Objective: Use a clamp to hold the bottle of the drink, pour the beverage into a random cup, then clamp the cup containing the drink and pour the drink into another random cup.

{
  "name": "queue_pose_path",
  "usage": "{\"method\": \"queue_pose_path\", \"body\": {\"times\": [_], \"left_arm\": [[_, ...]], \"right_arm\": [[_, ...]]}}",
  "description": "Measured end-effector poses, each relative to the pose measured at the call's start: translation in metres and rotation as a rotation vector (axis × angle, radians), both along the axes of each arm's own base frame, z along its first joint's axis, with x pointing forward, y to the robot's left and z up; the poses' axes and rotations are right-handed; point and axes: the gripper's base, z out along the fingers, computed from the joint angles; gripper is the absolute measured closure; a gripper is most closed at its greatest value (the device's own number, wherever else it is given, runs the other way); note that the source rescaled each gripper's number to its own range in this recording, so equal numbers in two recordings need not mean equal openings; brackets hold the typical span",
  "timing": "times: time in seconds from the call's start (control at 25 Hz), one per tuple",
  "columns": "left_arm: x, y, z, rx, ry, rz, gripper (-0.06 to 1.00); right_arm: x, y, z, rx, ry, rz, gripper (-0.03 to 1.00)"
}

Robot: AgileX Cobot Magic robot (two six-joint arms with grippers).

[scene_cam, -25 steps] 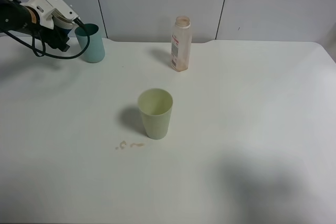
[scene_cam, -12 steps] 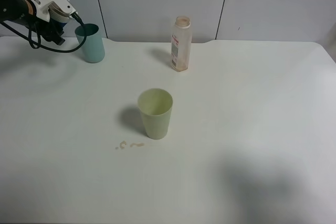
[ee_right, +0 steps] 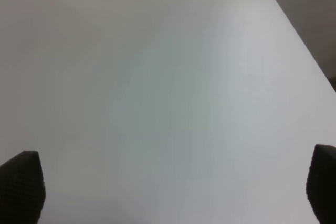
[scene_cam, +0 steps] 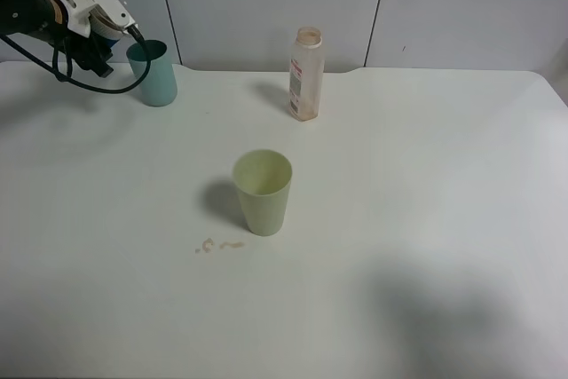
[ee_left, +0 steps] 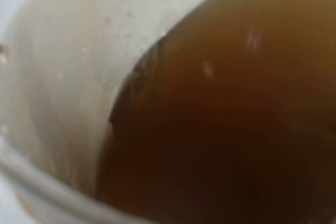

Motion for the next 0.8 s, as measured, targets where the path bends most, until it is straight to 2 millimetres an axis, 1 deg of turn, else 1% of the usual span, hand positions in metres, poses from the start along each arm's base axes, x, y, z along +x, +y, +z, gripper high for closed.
{"method": "queue_pose_path", "body": {"times": [0.8], "left_arm": [[-0.0008, 0.0015, -0.0010, 0.094, 0.018, -0.048, 0.94]], "right_arm": [[0.0000, 0.0000, 0.0000, 0.000, 0.000, 0.000, -0.03]]}}
